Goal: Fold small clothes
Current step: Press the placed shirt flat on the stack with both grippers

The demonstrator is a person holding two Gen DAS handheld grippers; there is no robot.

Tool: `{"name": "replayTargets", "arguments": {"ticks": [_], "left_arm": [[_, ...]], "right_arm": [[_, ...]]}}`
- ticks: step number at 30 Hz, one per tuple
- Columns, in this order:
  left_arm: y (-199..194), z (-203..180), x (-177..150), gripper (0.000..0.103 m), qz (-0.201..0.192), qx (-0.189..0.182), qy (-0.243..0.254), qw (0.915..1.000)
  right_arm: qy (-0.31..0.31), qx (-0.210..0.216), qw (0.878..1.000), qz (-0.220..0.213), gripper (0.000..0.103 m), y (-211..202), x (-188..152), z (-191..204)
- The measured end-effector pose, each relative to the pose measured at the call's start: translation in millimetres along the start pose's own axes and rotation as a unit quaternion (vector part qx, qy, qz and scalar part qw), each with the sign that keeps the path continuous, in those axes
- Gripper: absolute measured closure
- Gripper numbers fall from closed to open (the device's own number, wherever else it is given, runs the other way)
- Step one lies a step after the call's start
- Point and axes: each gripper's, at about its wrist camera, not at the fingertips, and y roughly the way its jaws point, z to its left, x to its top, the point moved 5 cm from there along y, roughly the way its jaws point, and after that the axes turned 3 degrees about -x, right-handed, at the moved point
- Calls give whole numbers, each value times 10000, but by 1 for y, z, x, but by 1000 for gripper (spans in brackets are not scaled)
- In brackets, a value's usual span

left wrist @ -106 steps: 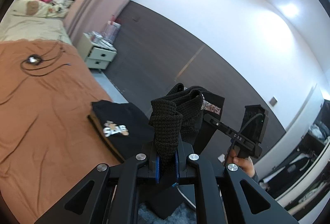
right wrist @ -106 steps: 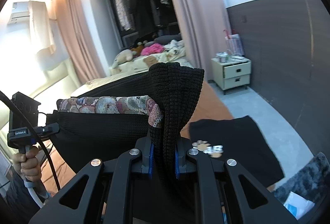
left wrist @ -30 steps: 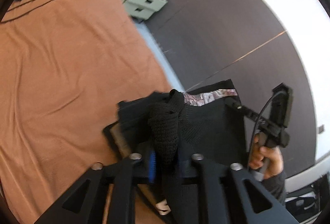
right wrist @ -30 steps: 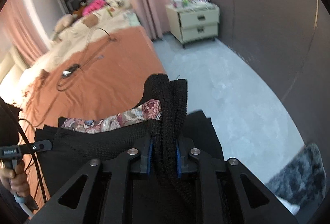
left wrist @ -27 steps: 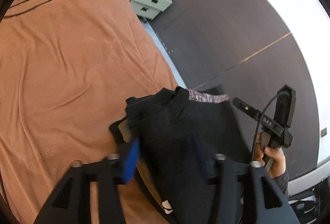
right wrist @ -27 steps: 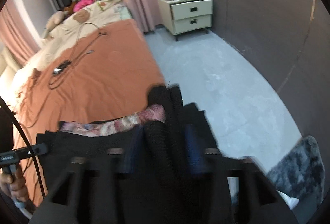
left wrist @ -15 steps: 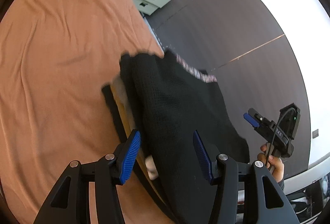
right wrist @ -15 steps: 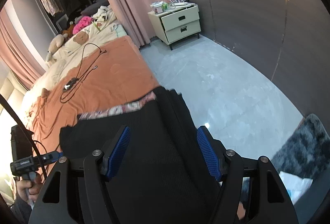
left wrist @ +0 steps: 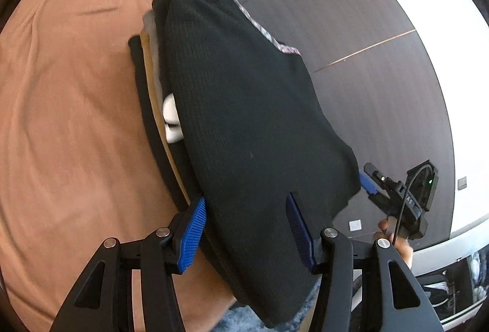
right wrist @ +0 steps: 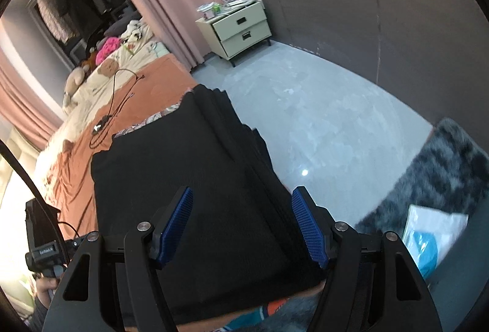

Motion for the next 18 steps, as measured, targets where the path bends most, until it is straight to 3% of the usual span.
{"name": "replayTargets", "arguments": {"ticks": [8,13,18], "left_arm": [[7,-13,-13,55,47,-32,-52,10000],[12,-24,-18,60,-12,-7,16,10000],[11,-29,-29,60,-5,-103,-6,9999]], "right_arm": [[512,229,9984,22,37,-12,-26,-20],[787,635,9949,-56,46,-21,-44,-30],[1019,943,9903,-83,46,-15,-52,-38]]}}
